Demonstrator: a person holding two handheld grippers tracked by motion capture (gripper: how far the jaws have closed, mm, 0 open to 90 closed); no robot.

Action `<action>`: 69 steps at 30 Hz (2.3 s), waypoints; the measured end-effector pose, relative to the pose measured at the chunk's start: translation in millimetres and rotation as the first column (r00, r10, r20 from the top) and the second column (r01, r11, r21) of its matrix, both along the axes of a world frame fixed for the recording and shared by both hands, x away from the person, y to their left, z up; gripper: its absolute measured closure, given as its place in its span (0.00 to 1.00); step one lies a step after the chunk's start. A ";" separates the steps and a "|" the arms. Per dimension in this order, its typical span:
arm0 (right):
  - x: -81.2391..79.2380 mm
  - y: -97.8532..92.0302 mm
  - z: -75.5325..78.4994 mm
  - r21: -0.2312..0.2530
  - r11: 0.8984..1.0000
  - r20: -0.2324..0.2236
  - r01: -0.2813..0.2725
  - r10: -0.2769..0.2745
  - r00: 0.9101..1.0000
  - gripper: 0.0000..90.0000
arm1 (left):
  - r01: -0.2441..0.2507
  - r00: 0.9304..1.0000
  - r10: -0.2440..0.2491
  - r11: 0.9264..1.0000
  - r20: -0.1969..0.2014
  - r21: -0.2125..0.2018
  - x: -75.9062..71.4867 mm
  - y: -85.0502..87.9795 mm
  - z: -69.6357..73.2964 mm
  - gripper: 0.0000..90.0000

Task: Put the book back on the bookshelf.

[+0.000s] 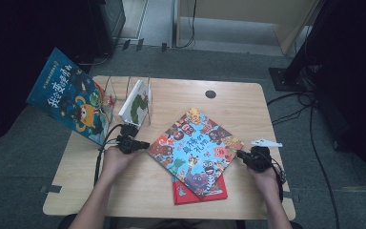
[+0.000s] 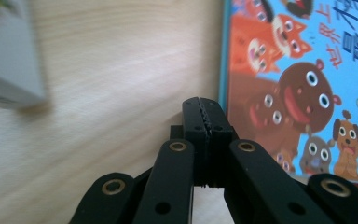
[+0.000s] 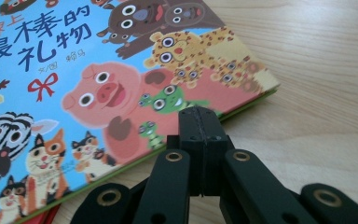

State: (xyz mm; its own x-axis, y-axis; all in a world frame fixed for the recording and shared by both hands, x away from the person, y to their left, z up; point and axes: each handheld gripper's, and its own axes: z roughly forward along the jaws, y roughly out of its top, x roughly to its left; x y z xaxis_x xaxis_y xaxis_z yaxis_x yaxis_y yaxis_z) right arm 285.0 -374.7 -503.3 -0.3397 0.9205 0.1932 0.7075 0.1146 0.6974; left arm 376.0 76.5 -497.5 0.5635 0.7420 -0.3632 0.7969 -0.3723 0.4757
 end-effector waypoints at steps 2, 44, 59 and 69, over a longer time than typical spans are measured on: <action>1.4 4.1 0.5 0.001 1.000 -0.003 -0.012 0.012 1.000 1.00 | 0.020 1.000 -0.020 1.000 0.005 -0.005 -5.0 -4.2 2.3 1.00; 23.9 36.1 4.9 0.008 0.991 -0.017 -0.130 0.130 0.991 1.00 | -0.014 0.999 0.012 0.999 -0.038 -0.038 -33.5 10.5 15.1 0.77; 0.9 40.8 4.1 0.001 0.989 -0.007 -0.151 0.151 0.988 1.00 | 0.004 0.998 -0.006 1.000 -0.069 -0.027 -10.2 -1.9 9.4 0.40; -3.9 45.3 3.2 -0.013 0.986 -0.011 -0.166 0.166 0.986 1.00 | 0.014 0.995 -0.020 0.998 -0.102 -0.053 -5.8 -8.5 5.9 0.40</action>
